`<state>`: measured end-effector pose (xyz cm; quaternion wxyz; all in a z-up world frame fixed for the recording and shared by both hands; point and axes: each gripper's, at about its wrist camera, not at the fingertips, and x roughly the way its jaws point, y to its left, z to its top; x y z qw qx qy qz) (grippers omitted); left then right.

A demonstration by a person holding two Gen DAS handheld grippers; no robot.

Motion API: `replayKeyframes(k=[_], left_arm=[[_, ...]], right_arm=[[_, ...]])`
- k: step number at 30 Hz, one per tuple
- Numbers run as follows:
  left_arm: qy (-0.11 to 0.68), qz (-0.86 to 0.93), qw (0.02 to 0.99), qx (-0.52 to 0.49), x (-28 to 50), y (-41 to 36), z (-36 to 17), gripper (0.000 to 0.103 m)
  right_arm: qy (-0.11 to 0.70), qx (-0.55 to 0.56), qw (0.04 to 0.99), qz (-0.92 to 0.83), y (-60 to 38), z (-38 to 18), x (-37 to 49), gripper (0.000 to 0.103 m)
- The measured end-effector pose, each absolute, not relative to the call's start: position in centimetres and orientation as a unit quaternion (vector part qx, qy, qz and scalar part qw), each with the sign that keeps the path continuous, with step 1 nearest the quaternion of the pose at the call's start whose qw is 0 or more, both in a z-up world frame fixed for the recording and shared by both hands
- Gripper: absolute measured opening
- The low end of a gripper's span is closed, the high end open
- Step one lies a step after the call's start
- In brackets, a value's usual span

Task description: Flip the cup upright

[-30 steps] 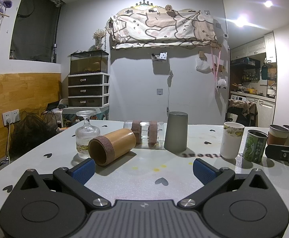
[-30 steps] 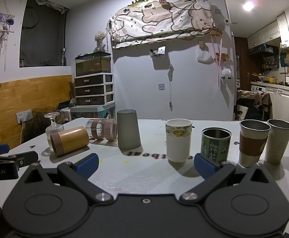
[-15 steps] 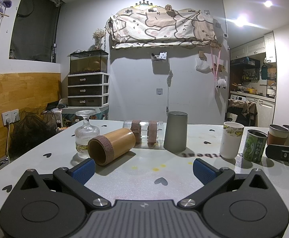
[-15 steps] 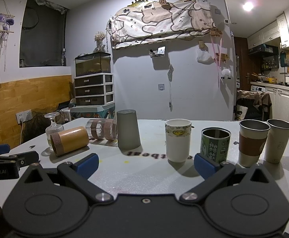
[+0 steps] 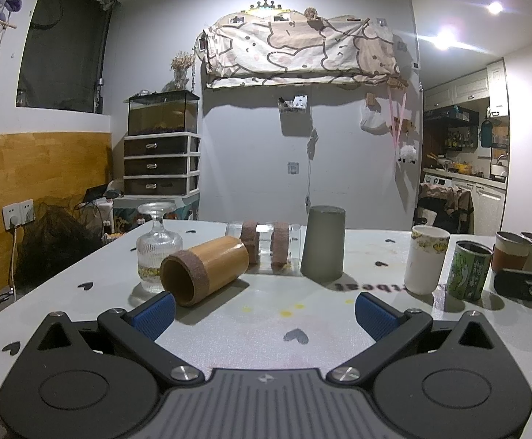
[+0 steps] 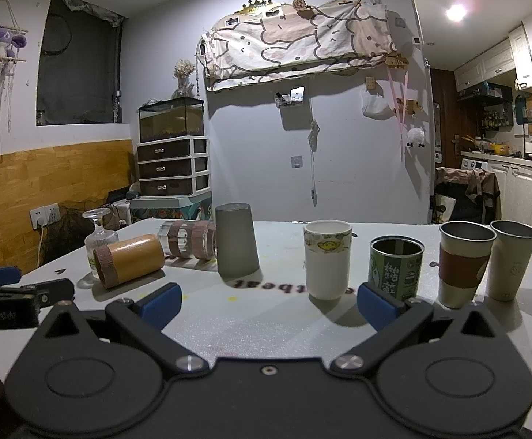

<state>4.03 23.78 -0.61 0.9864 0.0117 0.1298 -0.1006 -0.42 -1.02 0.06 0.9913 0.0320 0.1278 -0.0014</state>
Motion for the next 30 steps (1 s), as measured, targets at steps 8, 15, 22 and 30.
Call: replayKeyframes(k=[8, 15, 22, 30], left_arm=[[0.118, -0.131, 0.984, 0.008, 7.5, 21.6, 1.2, 0.103], [0.111, -0.18, 0.977, 0.01, 12.8, 17.2, 3.6, 0.103], [0.105, -0.175, 0.978, 0.042, 18.4, 12.0, 3.7, 0.102], [0.153, -0.115, 0.98, 0.052, 26.6, 8.2, 1.5, 0.101]], right_arm=[[0.123, 0.039, 0.992, 0.0, -1.2, 0.1, -1.7, 0.103], [0.135, 0.049, 0.99, -0.014, -2.4, -0.9, -2.4, 0.103], [0.139, 0.051, 0.989, -0.026, -3.7, -1.3, -3.1, 0.103], [0.152, 0.043, 0.987, -0.028, -4.3, -2.4, -3.4, 0.103]])
